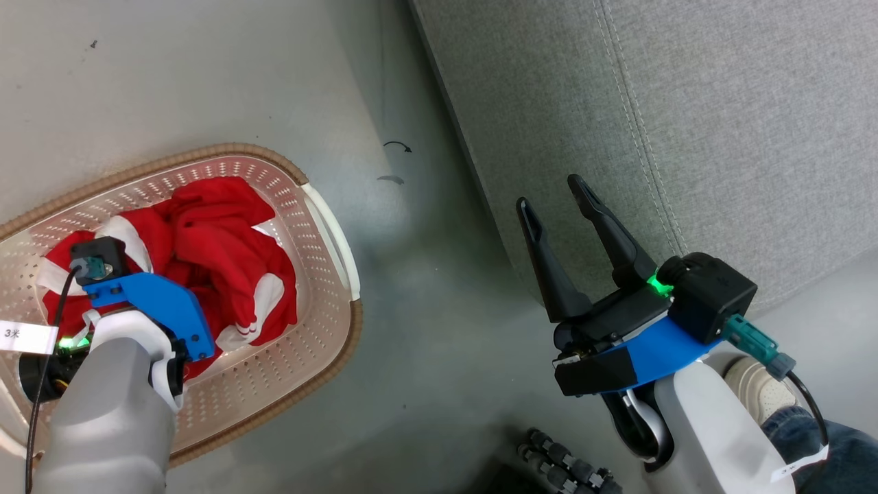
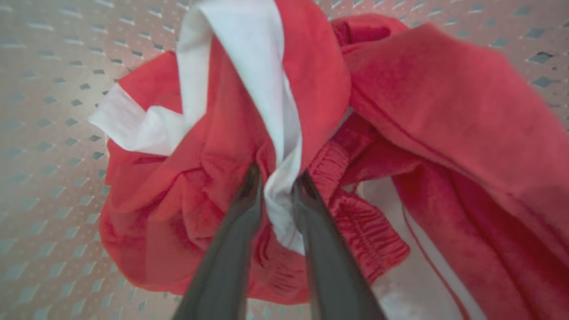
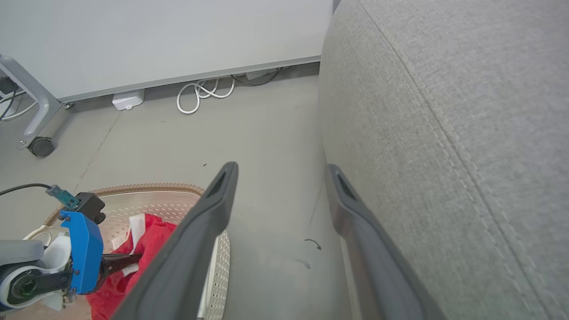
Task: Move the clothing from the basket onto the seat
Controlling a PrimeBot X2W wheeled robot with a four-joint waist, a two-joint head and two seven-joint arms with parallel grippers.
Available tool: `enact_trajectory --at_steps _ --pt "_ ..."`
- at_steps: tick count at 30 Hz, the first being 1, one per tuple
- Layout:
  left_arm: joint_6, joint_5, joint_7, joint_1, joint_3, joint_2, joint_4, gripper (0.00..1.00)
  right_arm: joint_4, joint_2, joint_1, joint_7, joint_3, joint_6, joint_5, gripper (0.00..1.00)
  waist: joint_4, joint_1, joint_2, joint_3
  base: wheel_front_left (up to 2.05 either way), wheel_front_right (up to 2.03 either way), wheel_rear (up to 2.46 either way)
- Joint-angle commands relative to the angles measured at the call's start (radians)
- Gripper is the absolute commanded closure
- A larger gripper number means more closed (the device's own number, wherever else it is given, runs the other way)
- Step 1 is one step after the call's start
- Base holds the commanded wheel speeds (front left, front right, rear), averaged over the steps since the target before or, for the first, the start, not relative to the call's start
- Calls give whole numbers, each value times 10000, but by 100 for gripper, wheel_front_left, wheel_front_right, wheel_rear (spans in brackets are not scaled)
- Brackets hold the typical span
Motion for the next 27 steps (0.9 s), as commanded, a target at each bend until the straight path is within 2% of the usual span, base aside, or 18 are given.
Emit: enact_trajectory --at_steps 1,15,22,27 --pt "-52 -42 47 -175 -13 53 48 100 -17 -10 -159 -36 -8 5 15 0 9 -1 0 -11 0 0 0" --pt "-456 -397 -134 -185 -35 -208 313 100 185 -11 -161 -38 -218 5 -145 0 311 -1 0 -439 0 0 0" --pt "-954 -627 -710 76 -39 -549 252 100 361 -12 -179 -38 -588 5 -478 0 942 -1 0 -1203 0 0 0" --pt "-1487 -873 -1274 259 -46 -909 99 100 597 -17 -75 -37 -873 5 -802 0 1557 -1 0 -1962 0 0 0"
